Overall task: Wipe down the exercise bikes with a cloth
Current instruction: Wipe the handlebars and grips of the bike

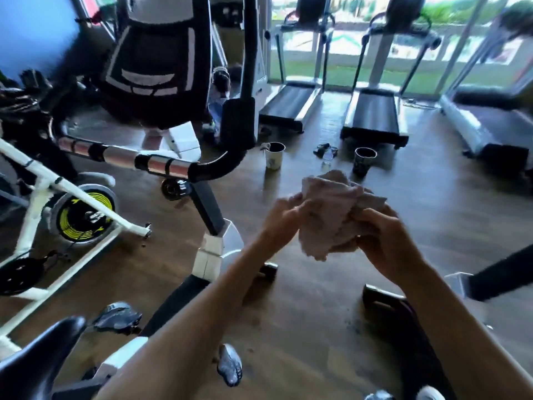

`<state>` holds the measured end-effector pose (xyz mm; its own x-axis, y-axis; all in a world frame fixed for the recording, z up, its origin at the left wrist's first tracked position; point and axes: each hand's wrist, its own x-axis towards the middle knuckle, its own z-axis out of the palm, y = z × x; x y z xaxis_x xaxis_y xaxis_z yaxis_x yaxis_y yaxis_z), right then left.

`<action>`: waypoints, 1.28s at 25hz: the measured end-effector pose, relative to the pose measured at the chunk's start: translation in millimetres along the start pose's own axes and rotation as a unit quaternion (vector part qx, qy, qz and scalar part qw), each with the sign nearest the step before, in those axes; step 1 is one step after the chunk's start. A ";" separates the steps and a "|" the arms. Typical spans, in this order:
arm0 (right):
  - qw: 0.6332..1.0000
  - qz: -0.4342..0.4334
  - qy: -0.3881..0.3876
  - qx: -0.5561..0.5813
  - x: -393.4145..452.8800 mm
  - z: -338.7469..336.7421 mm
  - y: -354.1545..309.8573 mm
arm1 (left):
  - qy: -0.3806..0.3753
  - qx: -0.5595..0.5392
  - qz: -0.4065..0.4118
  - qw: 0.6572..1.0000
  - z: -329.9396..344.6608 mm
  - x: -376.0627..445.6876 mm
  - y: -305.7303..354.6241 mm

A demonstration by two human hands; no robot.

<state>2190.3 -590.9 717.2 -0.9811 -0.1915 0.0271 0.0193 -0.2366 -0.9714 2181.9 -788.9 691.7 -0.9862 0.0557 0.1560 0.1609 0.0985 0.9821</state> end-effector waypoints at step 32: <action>0.866 -0.173 0.084 -0.462 206.9 -135.6 -90.1 | -0.144 0.316 0.116 0.930 66.9 277.5 7.8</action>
<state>1959.5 -480.1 778.4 -0.9132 -0.1023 0.3946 -0.3676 0.6250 -0.6887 1912.2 -706.2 735.6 -0.8855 0.4032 0.2308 0.4482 0.6111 0.6524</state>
